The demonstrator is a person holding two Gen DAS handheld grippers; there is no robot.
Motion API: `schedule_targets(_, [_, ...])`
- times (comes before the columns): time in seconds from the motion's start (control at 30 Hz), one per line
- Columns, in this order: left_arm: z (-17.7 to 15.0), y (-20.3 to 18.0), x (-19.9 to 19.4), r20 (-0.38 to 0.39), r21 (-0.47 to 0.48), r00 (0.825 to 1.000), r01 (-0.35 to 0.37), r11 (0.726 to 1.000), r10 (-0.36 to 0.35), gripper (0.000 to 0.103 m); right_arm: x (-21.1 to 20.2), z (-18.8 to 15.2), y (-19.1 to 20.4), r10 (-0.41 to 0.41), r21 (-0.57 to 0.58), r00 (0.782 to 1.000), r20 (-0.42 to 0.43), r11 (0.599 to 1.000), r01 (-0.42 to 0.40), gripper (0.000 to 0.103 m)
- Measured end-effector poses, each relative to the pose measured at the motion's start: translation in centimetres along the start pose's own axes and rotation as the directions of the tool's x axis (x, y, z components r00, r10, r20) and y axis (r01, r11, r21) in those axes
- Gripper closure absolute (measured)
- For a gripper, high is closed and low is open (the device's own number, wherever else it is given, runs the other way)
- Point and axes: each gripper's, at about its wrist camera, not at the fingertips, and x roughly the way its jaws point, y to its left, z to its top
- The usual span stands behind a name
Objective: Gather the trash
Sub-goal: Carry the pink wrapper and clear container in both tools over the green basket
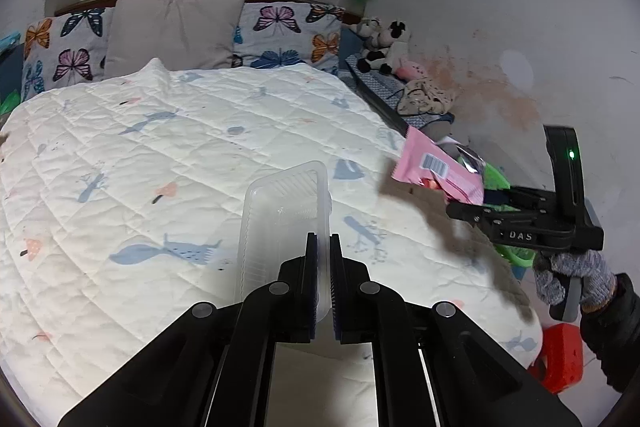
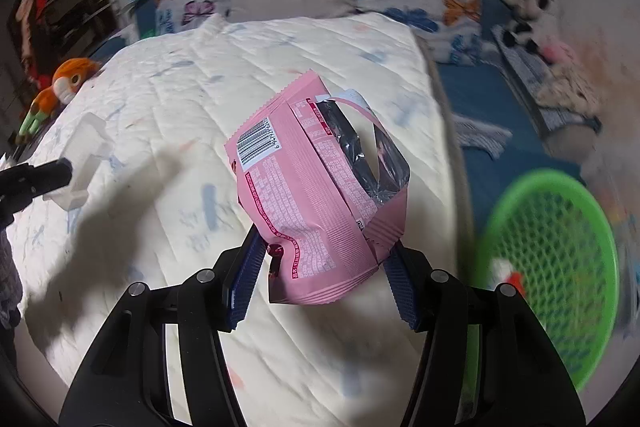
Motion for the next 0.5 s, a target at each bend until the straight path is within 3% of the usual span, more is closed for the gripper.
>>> schedule_targets(0.5, [-0.1, -2.3, -0.4, 0.002, 0.028, 0.998, 0.055, 0.998, -0.055, 0.097, -5.3, -6.2, -7.9, -0.207, 0.186, 0.978, -0.012, 0.961, 0.206, 0.045])
